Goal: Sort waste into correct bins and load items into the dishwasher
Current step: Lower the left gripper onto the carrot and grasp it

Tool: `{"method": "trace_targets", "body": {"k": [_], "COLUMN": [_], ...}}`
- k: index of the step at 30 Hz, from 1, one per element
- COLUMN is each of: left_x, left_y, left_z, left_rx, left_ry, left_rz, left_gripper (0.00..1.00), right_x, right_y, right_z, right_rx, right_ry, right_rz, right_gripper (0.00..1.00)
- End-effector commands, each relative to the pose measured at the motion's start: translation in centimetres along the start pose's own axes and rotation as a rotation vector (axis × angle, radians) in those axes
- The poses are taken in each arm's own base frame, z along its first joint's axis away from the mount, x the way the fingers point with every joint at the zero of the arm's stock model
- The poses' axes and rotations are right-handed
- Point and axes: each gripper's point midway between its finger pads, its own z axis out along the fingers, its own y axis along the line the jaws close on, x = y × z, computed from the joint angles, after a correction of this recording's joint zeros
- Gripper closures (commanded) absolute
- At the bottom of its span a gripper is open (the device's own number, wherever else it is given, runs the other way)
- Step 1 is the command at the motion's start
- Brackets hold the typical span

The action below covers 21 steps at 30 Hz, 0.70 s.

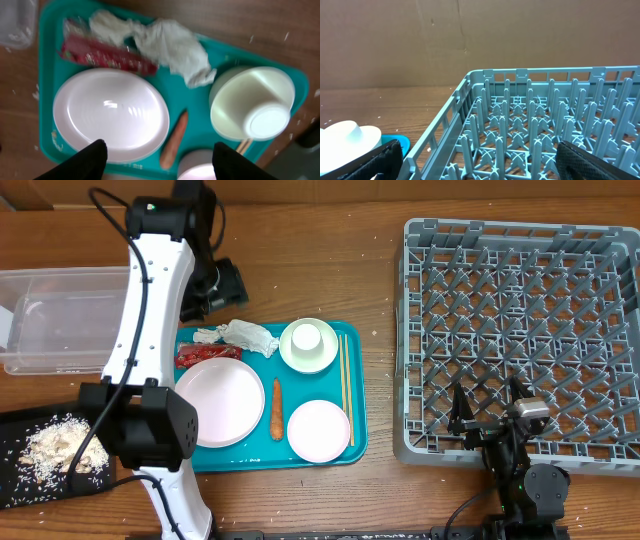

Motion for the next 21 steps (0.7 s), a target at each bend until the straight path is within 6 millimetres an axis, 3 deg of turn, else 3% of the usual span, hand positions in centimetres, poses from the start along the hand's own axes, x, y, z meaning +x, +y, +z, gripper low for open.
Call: {"method": "trace_targets", "body": {"k": [1, 6, 12, 14, 21], "left_x": [3.4, 6.1, 10.1, 10.9, 11.5], "left_y": [-1.7, -3.0, -2.7, -2.3, -1.5], "left_z": [0.5, 1.6, 4.0, 3.7, -0.1], "left_rx": [0.031, 0.003, -0.064, -0.067, -0.026], "left_ry": [0.131, 0.198, 0.325, 0.329, 0.182], "left_rz": [0.099, 0.241, 0.278, 0.279, 0.332], "left_gripper": [0.28, 0.2, 0.21, 0.21, 0.13], "right_x": [0.2, 0.2, 0.2, 0.2, 0.2], "right_y": [-0.1, -0.1, -0.1, -0.1, -0.1], "right_z": [0.0, 0.0, 0.0, 0.0, 0.0], "right_rx": [0.006, 0.006, 0.006, 0.006, 0.006], "right_ry": [-0.004, -0.004, -0.004, -0.004, -0.004], "right_rz": [0.004, 0.004, 0.004, 0.004, 0.004], "right_gripper": [0.0, 0.0, 0.0, 0.0, 0.0]}}
